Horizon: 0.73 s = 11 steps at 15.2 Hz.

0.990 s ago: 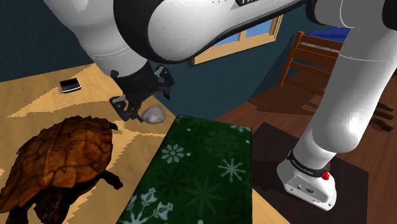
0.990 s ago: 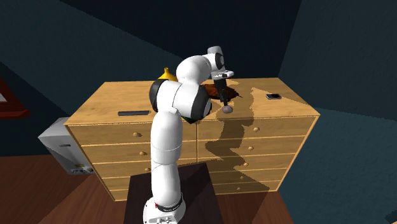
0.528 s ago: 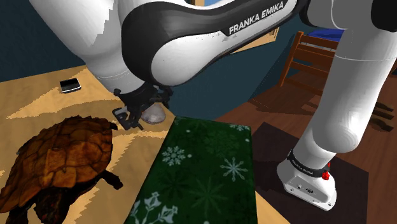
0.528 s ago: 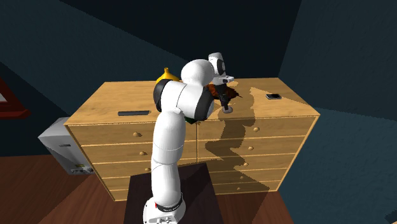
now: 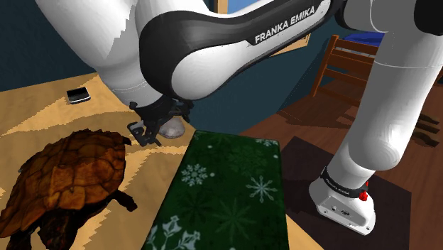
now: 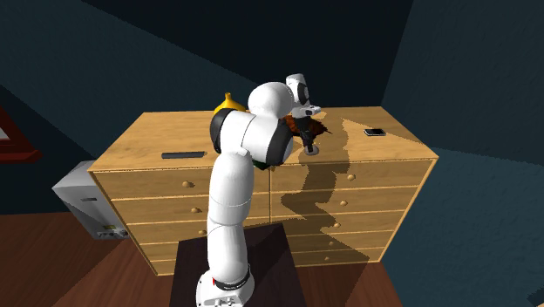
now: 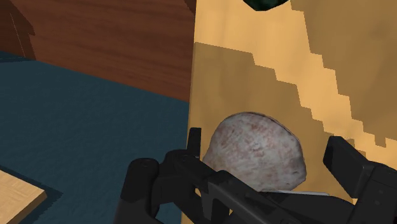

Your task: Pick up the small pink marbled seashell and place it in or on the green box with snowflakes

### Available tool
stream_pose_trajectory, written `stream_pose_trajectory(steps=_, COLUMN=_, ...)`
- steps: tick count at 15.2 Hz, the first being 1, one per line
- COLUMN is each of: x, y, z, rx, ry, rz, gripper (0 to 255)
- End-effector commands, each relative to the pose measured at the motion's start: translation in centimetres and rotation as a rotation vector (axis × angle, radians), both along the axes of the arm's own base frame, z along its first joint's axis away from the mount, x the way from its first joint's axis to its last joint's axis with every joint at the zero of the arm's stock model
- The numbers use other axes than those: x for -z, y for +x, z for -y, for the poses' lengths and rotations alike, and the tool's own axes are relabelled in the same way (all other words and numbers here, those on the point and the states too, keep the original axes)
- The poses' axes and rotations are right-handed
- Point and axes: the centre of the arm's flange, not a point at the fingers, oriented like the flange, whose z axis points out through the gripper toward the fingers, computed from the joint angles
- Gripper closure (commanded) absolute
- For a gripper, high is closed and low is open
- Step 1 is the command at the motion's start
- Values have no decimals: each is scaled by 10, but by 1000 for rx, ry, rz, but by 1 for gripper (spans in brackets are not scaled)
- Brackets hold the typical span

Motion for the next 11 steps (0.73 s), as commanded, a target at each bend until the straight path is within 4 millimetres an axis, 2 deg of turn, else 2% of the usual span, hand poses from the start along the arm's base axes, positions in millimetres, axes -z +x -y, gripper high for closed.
stream_pose_trajectory(steps=1, x=0, y=0, z=0, rx=0, ry=0, rz=0, gripper=255)
stream_pose_trajectory(steps=10, x=0, y=0, z=0, rx=0, ry=0, rz=0, gripper=255)
stream_pose_trajectory(steps=11, x=-5, y=0, z=0, rx=0, ry=0, rz=0, gripper=255)
